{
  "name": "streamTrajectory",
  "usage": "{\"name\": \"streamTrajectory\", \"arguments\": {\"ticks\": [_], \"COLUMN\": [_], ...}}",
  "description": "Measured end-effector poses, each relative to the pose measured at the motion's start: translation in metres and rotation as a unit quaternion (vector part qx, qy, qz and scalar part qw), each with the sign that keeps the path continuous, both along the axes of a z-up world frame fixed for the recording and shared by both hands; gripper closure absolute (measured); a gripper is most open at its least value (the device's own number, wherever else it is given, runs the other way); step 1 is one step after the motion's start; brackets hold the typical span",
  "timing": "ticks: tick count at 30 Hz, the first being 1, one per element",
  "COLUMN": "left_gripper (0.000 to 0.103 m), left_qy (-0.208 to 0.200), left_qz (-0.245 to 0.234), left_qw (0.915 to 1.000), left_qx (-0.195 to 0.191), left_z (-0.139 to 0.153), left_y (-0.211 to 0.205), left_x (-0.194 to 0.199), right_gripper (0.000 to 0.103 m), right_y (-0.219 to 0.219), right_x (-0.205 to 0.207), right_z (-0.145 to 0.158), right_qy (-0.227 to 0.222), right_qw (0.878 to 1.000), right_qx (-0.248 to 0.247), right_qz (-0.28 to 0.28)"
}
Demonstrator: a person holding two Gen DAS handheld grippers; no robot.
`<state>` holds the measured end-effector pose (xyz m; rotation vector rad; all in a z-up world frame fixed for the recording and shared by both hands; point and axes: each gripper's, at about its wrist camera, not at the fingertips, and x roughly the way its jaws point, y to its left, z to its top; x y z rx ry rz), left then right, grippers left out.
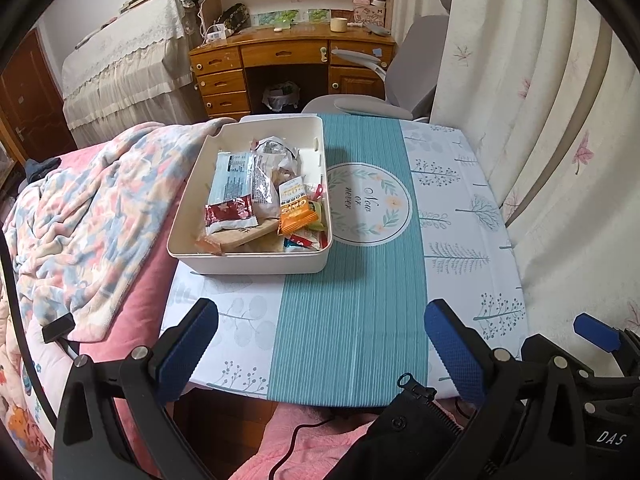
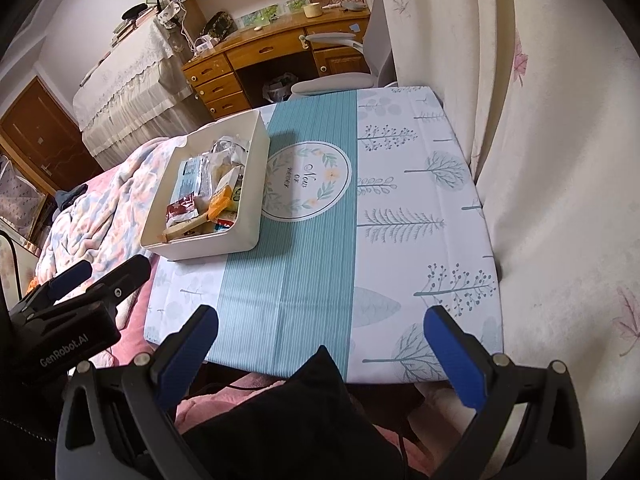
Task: Organize snacks
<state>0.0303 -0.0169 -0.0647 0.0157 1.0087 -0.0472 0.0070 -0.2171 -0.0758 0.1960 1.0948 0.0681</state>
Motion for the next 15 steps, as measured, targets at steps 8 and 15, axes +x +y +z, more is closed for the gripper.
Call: {"name": "streamTrajectory", "arguments": {"ticks": [8, 15], "left_gripper": [0.0, 0.001], "left_qy": [0.0, -0.003], "left_qz": [0.004, 0.006], "left_qw": [1.0, 1.0], "left_qx": [-0.001, 0.0], "left_z": [0.0012, 0.0014], "left_y": [0.0064, 0.0072], "left_x": [-0.0009, -0.0025], "right_gripper": [0.0, 0.0], "right_y": [0.0055, 0.0065], "right_x": [0.0014, 0.0035], "right_z": [-0.0013, -0.0034], "right_qy": [0.004, 0.007], "right_qw": [1.0, 1.0], "right_qx": [-0.001, 0.001], "right_qz": [0.006, 0.008]}}
